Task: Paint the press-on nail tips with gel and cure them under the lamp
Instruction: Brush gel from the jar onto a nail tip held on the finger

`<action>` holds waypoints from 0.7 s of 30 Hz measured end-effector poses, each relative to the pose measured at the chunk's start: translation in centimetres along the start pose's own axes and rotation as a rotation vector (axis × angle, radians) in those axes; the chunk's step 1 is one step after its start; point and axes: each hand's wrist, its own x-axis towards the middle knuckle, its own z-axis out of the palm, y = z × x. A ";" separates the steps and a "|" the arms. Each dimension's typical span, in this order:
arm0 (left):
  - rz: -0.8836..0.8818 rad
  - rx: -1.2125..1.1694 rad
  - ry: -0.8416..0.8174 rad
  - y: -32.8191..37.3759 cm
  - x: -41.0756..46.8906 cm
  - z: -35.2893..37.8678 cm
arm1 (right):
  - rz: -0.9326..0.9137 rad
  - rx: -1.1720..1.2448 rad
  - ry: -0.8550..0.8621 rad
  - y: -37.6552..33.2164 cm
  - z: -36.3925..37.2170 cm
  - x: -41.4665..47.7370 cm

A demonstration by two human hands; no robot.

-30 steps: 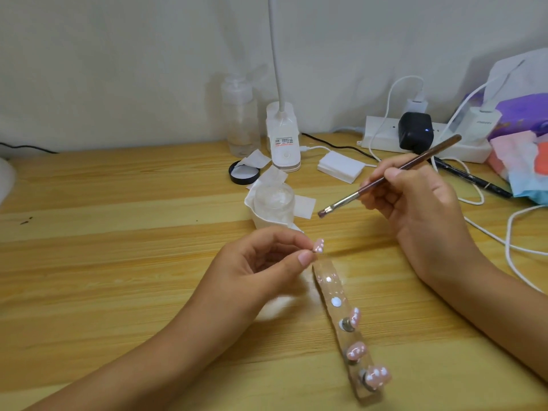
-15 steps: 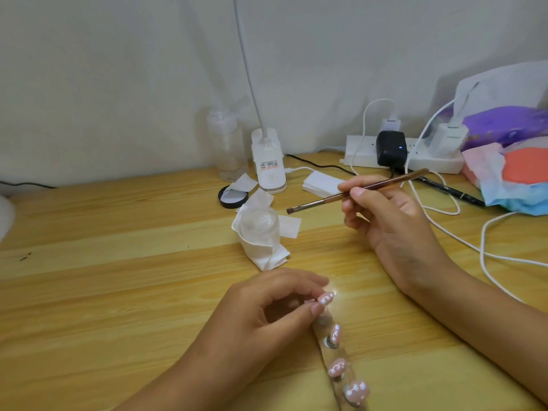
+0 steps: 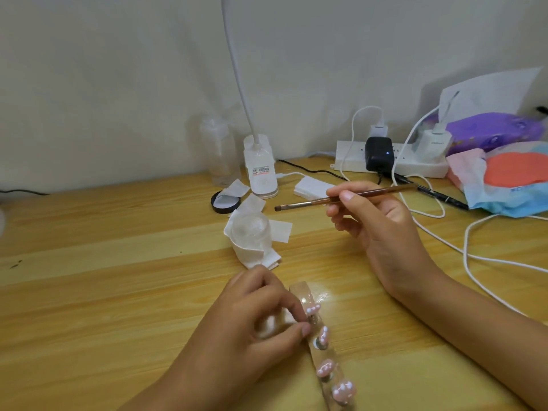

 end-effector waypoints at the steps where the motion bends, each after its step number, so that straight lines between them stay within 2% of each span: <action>1: 0.059 0.075 0.002 0.1 -0.3 -0.1 | 0.013 0.008 0.019 0.0 0.0 0.1; 3: 0.178 0.209 0.018 0.4 -0.7 -0.2 | 0.048 0.047 0.054 0.0 -0.1 0.2; 6: 0.292 0.268 0.063 0.6 -1.0 0.2 | 0.079 0.082 0.042 0.0 -0.2 0.3; 10: 0.296 0.276 0.063 0.8 -0.9 0.8 | 0.073 0.052 -0.020 0.1 -0.1 0.1; 15: 0.342 0.311 0.082 0.7 -0.6 1.4 | 0.072 0.069 -0.015 0.2 0.0 0.1; 18: 0.312 0.231 0.092 0.8 -0.7 1.2 | 0.062 0.075 -0.002 0.3 -0.1 0.1; 21: 0.188 -0.054 0.102 0.6 -0.7 0.3 | 0.067 0.110 0.023 0.3 -0.1 0.2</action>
